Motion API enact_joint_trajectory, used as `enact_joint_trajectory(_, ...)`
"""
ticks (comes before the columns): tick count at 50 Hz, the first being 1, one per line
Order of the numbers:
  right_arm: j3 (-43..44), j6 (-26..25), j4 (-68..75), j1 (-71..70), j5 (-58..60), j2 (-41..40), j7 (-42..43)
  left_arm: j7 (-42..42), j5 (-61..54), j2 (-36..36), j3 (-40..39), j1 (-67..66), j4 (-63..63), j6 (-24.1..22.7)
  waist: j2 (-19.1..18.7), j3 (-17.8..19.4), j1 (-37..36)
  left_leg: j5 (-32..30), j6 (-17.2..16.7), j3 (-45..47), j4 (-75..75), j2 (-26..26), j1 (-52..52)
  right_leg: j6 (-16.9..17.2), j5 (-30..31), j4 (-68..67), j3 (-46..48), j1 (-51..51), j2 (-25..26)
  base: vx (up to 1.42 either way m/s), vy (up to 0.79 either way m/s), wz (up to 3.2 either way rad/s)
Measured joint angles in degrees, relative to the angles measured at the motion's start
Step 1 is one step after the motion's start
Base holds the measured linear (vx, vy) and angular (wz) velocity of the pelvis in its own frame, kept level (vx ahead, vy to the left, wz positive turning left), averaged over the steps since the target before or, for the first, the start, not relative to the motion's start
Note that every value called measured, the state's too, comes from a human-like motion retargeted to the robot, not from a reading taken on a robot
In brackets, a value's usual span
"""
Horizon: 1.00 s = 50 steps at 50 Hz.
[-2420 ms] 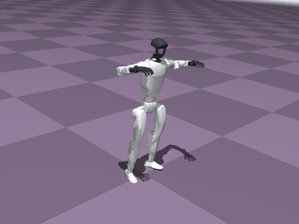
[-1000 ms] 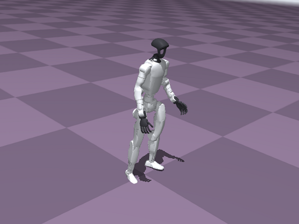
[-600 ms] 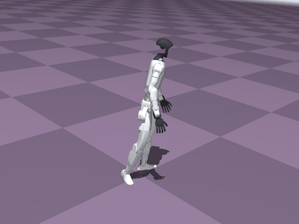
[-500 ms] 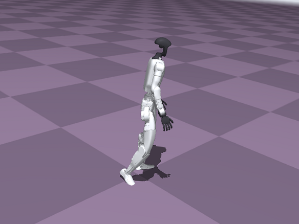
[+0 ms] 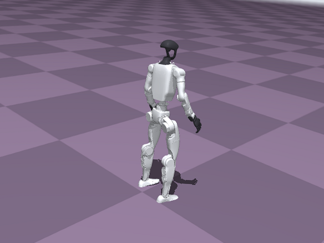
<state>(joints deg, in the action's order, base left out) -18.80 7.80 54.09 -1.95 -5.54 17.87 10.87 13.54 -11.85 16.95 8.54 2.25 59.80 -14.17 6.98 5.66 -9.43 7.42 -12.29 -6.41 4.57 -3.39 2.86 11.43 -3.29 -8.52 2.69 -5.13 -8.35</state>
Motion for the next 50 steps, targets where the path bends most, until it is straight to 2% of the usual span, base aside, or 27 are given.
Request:
enact_joint_trajectory(6, 0.72, 0.09, 0.66, -0.03, -0.18, -0.64, 0.04, 0.42, -1.84, -2.2, -4.84, -1.65, 0.62, -0.07, -0.47, -1.09, -1.8, -0.14, 0.22, -3.59, 0.01, -0.14, -0.5, 1.06, -0.62, 0.91, 3.97, 1.53, -0.56, 0.09, -0.13, 0.55)
enact_joint_trajectory(13, -1.06, 0.17, 2.01, -0.61, 1.12, -0.32, -0.44, 0.57, -1.62, -2.89, -6.15, -3.18, 2.87, 0.48, -1.43, -1.8, -2.38, 0.27, 1.65, -6.5, 0.22, -0.17, -1.35, 1.16, -1.64, 0.55, 7.76, 1.99, -1.18, 0.04, -0.12, 0.48)
enact_joint_trajectory(15, -1.35, 0.1, 2.41, -0.77, 1.37, -0.21, -0.72, 0.37, -1.27, -2.86, -6.14, -3.66, 3.64, 0.76, -1.41, -2.1, -1.9, 1.84, 2.4, -5.24, 0.25, 0.01, -1.43, 1.41, -1.9, 0.51, 8.74, 2.11, -1.59, 0.03, -0.1, 0.49)
enact_joint_trajectory(18, -1.13, -0.37, 3.06, -0.98, 1.55, -0.14, -0.91, 0.13, -1.39, -2.84, -6.04, -4.35, 4.62, 1.35, -1.38, -2.78, -0.5, 3.54, 3.15, 2.56, -0.03, 1.38, -1.33, 1.86, -2.45, 0.4, 10.35, 2.32, -2.15, 0.04, -0.08, 0.52)
enact_joint_trajectory(23, 0.41, -1.34, 3.99, -0.09, 1.41, -0.2, -0.38, -0.22, -2.91, -3.49, -5.25, -6.11, 5.13, 2.03, -2.06, -4.53, 2.32, 1.87, 3.42, 16.87, -1.99, 4.44, -1.34, 2.34, -3.23, 1.02, 13.22, 3.49, -2.3, 0.06, -0.04, 0.47)
enact_joint_trajectory(30, 2.95, -1.75, 7.11, 0.76, -1.41, -0.67, 0.76, -1.78, -3.83, -4.4, -3.27, -5.54, 3.91, 1.81, -3.3, -5.27, 2.87, 1.7, 3.42, 16.31, -2.83, 4.86, -1.07, 2.0, -3.85, 1.36, 14.24, 5.12, -1.96, 0.04, 0.01, 0.13)
enact_joint_trajectory(39, 3.89, -1.47, 10.7, 1.36, -4.68, -3.21, 1.44, -2.1, 0.82, -3.43, -0.36, -4.06, 1.3, 1.31, -2.86, -6.38, 1.34, 3.0, 3.79, 17.98, -4.46, 4.89, -0.95, 1.69, -4.06, 1.46, 12.95, 5.28, -2.04, 0.01, 0.01, -0.06)
enact_joint_trajectory(50, 3.95, 0.07, 7.92, -0.06, -9.8, -6.24, 2.69, -2.12, 4.54, -2.62, 7.78, 1.04, 4.5, 1.71, -2.35, -7.03, 3.95, 3.88, 3.82, 19.61, -3.71, 4.94, -0.15, 1.81, -3.89, 1.96, 11.27, 4.92, -1.78, 0.0, 0.01, -0.04)
